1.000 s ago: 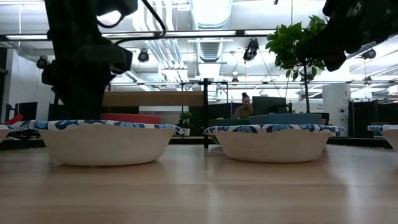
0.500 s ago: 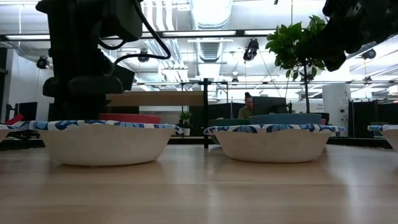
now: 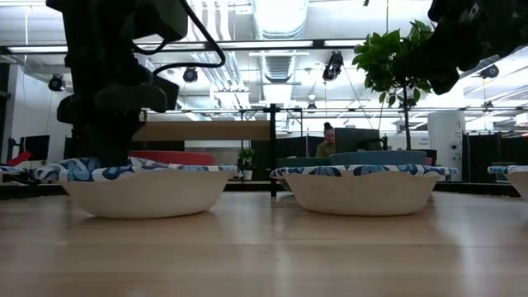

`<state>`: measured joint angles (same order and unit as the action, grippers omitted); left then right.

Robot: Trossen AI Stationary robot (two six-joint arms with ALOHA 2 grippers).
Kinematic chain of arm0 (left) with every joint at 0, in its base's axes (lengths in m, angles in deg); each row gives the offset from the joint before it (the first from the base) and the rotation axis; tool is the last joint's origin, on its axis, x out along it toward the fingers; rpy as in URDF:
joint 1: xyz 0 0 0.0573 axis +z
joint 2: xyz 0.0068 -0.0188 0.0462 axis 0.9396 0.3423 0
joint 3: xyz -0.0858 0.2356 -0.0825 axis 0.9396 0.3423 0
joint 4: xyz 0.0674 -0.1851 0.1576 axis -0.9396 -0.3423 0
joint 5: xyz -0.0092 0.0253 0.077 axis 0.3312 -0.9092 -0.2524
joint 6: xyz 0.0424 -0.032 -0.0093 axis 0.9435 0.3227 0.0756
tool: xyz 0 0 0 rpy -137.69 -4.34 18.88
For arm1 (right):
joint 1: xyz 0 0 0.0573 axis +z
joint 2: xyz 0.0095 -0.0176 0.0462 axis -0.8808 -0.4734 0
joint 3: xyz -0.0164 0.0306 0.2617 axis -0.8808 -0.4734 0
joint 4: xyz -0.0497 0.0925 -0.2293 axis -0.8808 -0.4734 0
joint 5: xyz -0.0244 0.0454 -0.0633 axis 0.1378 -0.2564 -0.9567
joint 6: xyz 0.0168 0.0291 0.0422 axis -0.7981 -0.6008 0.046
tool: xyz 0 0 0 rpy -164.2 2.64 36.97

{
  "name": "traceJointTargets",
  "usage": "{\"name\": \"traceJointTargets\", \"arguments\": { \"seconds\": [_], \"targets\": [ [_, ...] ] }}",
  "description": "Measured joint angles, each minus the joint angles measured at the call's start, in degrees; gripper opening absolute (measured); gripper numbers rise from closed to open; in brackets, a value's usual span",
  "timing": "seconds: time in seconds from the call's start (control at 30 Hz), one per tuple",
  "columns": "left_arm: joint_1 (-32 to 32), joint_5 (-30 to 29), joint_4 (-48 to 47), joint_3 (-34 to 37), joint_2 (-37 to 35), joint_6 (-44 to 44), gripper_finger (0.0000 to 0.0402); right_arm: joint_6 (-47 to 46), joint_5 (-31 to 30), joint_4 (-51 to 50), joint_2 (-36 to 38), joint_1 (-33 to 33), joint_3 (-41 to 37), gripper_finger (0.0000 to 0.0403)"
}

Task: Place and stack bowls onto a shelf
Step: Put the top left white and blue bowl on the shelf

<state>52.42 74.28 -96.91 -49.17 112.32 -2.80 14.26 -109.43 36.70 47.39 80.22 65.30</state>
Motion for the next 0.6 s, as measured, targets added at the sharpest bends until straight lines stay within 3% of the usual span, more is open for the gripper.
{"name": "traceJointTargets", "arguments": {
  "seconds": [0.3,0.47,0.6],
  "targets": [
    [0.3,-0.2,-3.7,-7.1,-5.7,7.2,0.0000,-0.1,0.0,0.0,0.0,0.0,0.0,0.0031],
    [3.3,-0.6,-13.1,-16.0,-9.4,14.6,0.0000,0.0,0.0,0.0,0.0,0.0,0.0,0.0031],
    [8.2,-4.9,-21.8,-23.9,-11.1,20.9,0.0000,-0.1,0.0,0.0,0.0,0.0,0.0,0.0031]
  ]
}}
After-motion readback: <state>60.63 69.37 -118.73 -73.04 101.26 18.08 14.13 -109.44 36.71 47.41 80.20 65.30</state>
